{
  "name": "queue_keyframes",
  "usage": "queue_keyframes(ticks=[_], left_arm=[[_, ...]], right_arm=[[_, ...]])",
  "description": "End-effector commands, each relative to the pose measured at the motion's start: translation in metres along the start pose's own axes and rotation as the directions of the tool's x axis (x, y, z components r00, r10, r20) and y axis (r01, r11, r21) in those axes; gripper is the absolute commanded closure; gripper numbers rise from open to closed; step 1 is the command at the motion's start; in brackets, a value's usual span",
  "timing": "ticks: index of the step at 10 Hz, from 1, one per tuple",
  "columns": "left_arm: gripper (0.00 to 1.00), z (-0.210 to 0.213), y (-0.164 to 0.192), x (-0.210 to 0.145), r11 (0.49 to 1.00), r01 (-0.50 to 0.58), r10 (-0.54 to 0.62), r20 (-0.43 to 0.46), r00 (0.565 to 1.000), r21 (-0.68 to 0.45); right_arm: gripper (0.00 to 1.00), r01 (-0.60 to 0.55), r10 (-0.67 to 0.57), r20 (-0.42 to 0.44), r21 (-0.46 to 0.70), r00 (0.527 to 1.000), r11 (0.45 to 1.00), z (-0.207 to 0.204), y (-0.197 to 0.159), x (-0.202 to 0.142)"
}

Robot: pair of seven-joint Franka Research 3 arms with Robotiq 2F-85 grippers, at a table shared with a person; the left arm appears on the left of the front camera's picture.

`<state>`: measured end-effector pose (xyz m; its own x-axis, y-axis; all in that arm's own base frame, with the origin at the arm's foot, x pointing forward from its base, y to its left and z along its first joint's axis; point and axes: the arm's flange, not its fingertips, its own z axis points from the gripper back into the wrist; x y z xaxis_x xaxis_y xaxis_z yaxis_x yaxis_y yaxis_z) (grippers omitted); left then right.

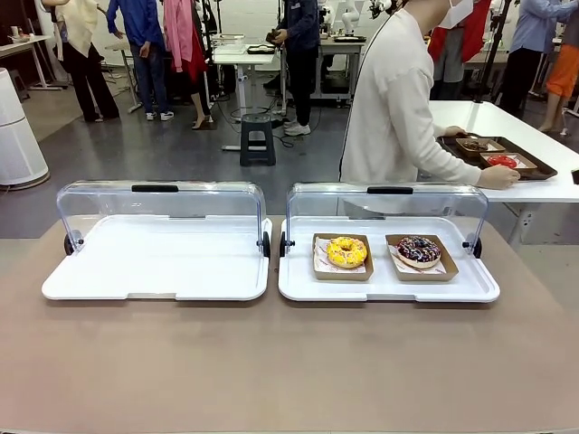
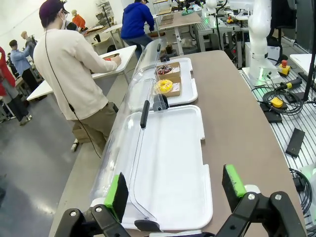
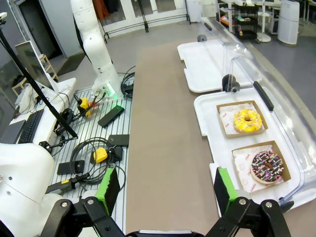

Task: Provide the desired donut to the person.
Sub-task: Place the picked Paper togo box onto the Handle tray extended by the person.

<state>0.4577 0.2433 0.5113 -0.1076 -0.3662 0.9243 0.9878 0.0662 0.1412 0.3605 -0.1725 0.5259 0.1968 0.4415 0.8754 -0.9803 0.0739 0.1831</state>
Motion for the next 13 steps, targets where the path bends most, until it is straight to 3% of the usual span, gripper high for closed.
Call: queue_keyframes(ticks=[1, 13], left_arm=[[0.0, 0.0015, -0.0007, 0.0005, 1.0, 0.001, -0.001, 0.0, 1.0, 0.001], [0.0, 0.0015, -0.0007, 0.0005, 1.0, 0.001, -0.001, 0.0, 1.0, 0.001]], right_arm=[[0.0, -0.008, 0.007, 0.008, 0.004, 1.0, 1.0, -0.0011, 0.0002, 0.0005], [0.0, -0.008, 0.007, 0.008, 0.004, 1.0, 1.0, -0.0011, 0.0002, 0.0005]])
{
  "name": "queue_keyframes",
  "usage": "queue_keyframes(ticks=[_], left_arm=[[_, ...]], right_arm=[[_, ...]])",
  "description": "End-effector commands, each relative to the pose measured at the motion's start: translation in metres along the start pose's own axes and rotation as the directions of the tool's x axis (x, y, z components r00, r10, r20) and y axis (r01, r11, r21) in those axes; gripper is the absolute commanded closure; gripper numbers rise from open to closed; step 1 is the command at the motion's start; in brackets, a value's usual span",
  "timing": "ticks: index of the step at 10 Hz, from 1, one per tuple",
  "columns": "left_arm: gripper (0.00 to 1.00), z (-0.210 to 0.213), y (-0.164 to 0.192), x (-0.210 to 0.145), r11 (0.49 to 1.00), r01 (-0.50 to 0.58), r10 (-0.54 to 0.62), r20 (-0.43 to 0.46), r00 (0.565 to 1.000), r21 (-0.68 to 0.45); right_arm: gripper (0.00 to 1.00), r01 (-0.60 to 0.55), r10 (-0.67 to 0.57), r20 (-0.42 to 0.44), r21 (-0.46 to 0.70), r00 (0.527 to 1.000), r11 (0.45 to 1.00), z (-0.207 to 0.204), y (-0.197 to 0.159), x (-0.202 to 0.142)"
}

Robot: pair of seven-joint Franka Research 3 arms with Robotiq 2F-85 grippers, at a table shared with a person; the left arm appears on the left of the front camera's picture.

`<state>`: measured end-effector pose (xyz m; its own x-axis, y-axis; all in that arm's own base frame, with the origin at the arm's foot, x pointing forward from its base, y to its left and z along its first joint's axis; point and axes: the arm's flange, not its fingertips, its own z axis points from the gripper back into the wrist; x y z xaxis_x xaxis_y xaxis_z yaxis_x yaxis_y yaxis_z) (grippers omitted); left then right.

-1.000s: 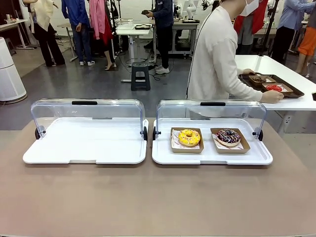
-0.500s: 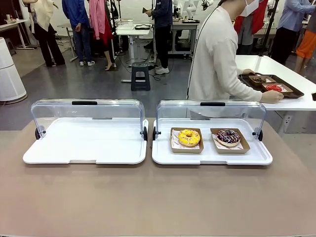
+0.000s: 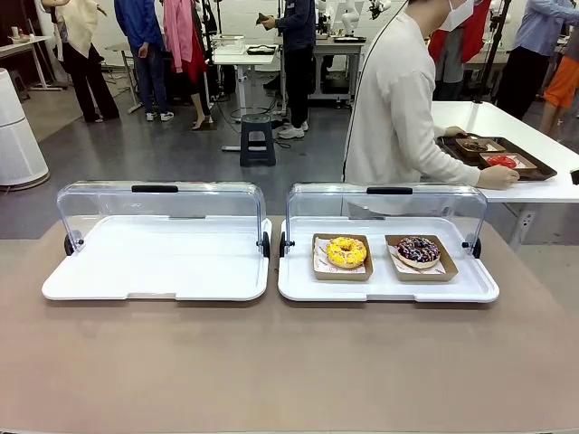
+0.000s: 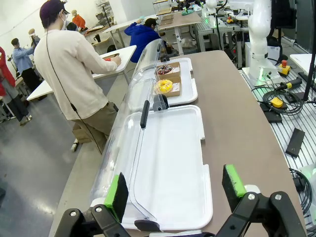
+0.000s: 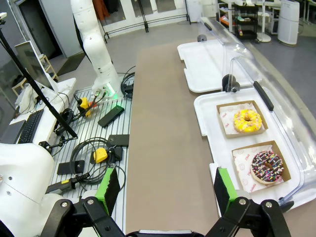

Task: Provide the desired donut to the person.
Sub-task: Place the picked Paper togo box onto the Handle tray extended by the person.

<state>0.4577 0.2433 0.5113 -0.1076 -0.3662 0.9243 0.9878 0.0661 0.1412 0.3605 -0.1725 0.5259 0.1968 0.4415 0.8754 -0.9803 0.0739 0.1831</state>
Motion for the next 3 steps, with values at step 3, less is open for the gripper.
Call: queue_keyframes(ticks=[3], left_arm=[[0.0, 0.0016, -0.0007, 0.0005, 1.0, 0.001, -0.001, 0.0, 1.0, 0.001]], right_arm=[[0.0, -0.008, 0.007, 0.008, 0.004, 1.0, 1.0, -0.0011, 0.0002, 0.0005]])
